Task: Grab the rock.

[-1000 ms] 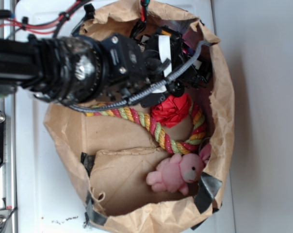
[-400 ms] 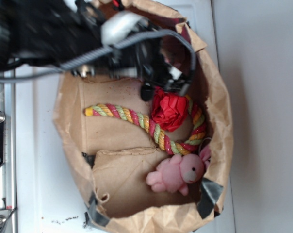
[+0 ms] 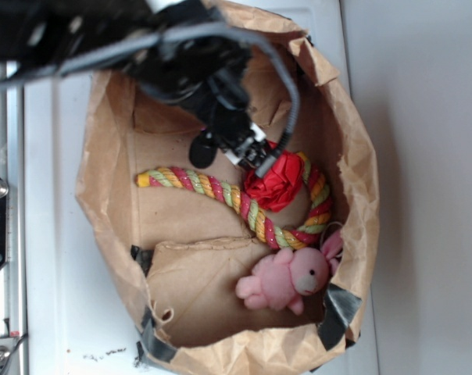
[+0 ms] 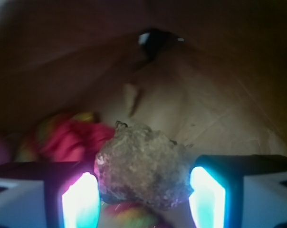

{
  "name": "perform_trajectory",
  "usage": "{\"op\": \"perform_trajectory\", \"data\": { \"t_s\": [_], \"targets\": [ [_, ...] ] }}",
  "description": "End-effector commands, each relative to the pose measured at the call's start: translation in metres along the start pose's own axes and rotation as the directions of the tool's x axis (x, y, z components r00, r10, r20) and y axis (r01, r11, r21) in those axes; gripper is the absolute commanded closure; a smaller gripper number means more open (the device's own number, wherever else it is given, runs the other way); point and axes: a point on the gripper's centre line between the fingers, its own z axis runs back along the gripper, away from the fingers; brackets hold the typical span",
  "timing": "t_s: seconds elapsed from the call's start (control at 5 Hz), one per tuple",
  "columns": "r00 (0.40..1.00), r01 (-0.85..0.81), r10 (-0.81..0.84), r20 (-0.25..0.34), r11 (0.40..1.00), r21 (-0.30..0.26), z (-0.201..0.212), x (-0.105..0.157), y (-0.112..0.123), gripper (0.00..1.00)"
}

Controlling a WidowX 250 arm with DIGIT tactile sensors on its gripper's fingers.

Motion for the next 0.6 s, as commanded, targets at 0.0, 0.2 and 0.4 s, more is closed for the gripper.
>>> {"op": "perform_trajectory", "data": {
  "t_s": [0.0,0.2,0.4],
  "targets": [
    [0.998,0.058,-0.059,0.01,0.998,0.023,0.045,0.011,-0.013,1.0],
    [0.994,0.111,-0.11,-0.02,0.993,0.033,0.062,0.007,-0.012,1.0],
    [0.983,0.179,-0.177,-0.052,0.983,0.028,0.082,0.0,-0.017,1.0]
  ]
}}
